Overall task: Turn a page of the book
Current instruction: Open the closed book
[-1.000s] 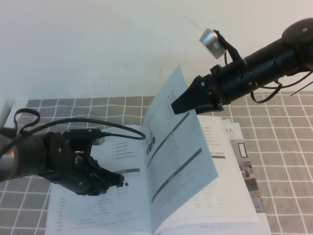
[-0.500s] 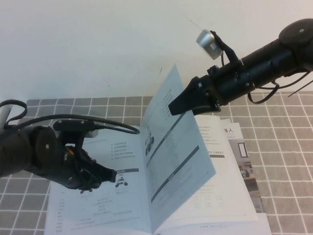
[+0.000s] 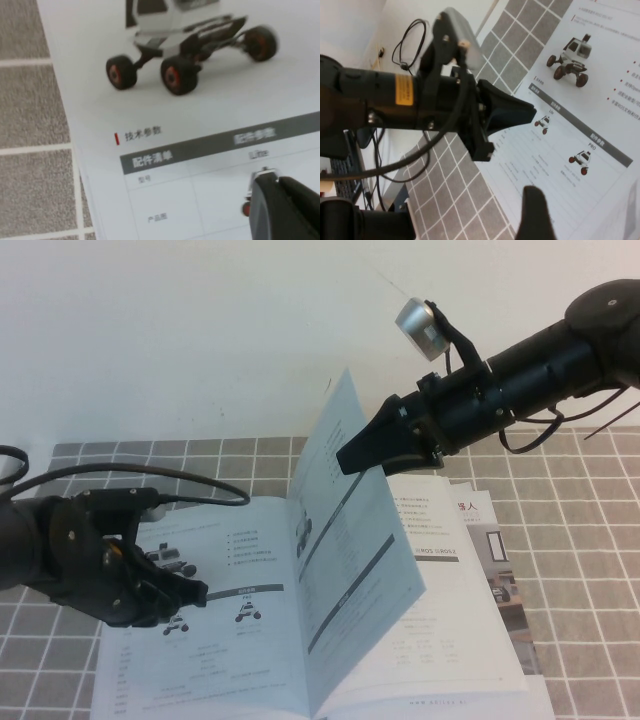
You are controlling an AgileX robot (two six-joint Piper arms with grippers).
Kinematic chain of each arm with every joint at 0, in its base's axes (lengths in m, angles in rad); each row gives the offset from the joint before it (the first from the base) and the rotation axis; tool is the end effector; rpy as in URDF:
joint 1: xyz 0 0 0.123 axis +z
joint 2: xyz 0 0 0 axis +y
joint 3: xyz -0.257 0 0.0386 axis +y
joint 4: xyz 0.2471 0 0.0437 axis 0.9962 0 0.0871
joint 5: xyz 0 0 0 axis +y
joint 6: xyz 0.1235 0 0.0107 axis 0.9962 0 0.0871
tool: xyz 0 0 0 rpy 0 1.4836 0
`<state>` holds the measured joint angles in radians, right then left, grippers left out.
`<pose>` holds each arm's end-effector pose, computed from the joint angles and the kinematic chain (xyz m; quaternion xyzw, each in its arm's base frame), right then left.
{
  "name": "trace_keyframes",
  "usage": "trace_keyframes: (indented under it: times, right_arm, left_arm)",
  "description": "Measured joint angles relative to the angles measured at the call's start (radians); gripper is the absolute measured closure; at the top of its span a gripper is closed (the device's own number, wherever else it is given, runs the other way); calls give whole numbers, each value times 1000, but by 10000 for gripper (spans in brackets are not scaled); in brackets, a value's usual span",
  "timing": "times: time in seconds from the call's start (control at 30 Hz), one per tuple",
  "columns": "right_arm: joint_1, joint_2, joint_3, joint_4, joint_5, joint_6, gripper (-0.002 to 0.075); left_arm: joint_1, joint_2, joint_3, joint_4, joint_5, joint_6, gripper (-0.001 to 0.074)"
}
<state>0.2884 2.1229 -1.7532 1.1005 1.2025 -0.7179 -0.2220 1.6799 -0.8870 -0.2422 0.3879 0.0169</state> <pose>0.3944 0.2246 0.2103 -0.2642 0.8267 0.4763 0.1413 0.3181 -0.0833 0.1198 0.0178 0.9693 -0.0945 0.2261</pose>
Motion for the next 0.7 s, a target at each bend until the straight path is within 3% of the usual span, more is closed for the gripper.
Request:
trace_keyframes:
  times: [0.7]
  right_arm:
    - [2, 0, 0, 0, 0, -2, 279]
  left_arm:
    - [0, 70, 0, 0, -6, 0, 738]
